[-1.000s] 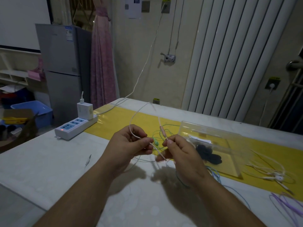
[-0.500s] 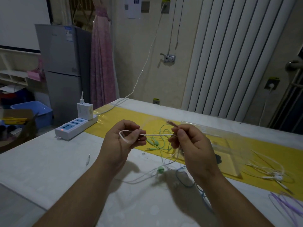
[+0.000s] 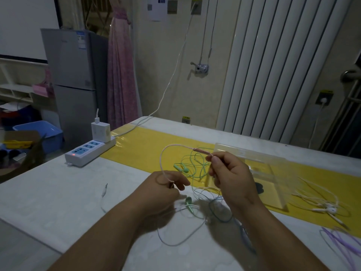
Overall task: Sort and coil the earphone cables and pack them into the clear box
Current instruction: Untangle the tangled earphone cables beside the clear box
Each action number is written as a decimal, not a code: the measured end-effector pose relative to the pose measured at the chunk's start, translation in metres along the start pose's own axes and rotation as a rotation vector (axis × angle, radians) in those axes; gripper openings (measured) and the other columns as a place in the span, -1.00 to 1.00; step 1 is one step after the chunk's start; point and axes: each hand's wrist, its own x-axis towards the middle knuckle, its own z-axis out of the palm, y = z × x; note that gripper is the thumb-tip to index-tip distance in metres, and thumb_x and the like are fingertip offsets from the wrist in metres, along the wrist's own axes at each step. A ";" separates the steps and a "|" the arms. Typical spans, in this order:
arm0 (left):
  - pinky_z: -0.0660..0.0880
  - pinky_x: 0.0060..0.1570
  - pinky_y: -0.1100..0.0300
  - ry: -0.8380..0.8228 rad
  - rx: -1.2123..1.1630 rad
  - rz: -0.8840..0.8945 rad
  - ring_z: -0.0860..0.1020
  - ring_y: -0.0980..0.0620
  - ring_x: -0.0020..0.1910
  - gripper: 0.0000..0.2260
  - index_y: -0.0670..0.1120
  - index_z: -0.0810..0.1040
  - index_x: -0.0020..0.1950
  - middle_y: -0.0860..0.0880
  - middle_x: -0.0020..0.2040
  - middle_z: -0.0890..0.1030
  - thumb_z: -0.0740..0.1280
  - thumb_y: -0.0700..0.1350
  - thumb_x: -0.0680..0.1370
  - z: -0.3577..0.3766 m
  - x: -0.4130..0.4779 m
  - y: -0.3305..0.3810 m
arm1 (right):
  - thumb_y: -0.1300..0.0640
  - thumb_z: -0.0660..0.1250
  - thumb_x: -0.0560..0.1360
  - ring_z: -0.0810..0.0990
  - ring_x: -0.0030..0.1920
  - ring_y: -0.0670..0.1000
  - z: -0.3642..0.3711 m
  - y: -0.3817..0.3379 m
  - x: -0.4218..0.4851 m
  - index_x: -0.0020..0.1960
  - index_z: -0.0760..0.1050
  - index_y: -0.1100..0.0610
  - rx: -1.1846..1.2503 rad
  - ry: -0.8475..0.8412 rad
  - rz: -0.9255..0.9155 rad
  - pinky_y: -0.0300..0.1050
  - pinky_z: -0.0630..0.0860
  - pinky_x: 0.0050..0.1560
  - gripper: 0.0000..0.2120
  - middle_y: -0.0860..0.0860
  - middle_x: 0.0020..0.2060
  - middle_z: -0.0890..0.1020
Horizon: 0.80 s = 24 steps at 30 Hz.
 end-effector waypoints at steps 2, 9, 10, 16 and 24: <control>0.42 -0.34 0.32 0.063 -0.050 -0.025 0.49 0.18 -0.36 -0.85 0.05 0.67 -0.13 0.09 -0.29 0.62 0.35 -0.20 0.48 0.003 -0.001 0.004 | 0.18 0.23 0.60 0.41 -0.41 -0.13 -0.001 -0.001 -0.002 -0.10 0.59 0.08 -0.052 -0.045 0.045 -0.15 0.31 -0.31 -0.81 -0.05 -0.42 0.53; 0.49 -0.46 0.25 0.090 -0.793 -0.176 0.57 0.01 -0.33 -0.80 -0.30 0.56 -0.08 -0.19 -0.24 0.57 0.21 -0.22 0.62 -0.008 0.000 0.017 | 0.13 0.26 0.58 0.36 -0.48 -0.15 0.008 0.000 -0.007 -0.15 0.58 0.04 -0.203 -0.142 0.143 -0.17 0.30 -0.34 -0.83 -0.01 -0.43 0.62; 0.55 -0.39 0.23 0.097 -0.822 -0.214 0.60 -0.03 -0.28 -0.80 -0.29 0.55 -0.09 -0.20 -0.22 0.58 0.22 -0.21 0.61 -0.009 0.000 0.015 | 0.13 0.26 0.58 0.36 -0.48 -0.15 0.008 -0.001 -0.007 -0.15 0.58 0.04 -0.202 -0.136 0.150 -0.16 0.31 -0.34 -0.83 -0.01 -0.43 0.63; 0.46 -0.26 0.16 0.099 -0.529 -0.208 0.49 0.00 -0.26 -0.78 -0.26 0.57 -0.16 -0.11 -0.28 0.50 0.40 -0.09 0.44 -0.011 0.001 0.010 | 0.11 0.25 0.58 0.37 -0.46 -0.10 0.005 -0.005 -0.006 -0.17 0.58 -0.01 -0.224 -0.103 0.163 -0.13 0.35 -0.31 -0.80 -0.02 -0.41 0.65; 0.15 -0.58 0.31 0.101 -0.707 -0.346 0.24 -0.01 -0.57 -0.84 -0.21 0.49 -0.24 -0.16 -0.45 0.37 0.18 -0.20 0.48 -0.014 -0.003 0.019 | 0.12 0.25 0.57 0.37 -0.47 -0.16 0.005 -0.007 -0.008 -0.14 0.58 0.06 -0.247 -0.154 0.200 -0.13 0.35 -0.29 -0.83 -0.02 -0.42 0.65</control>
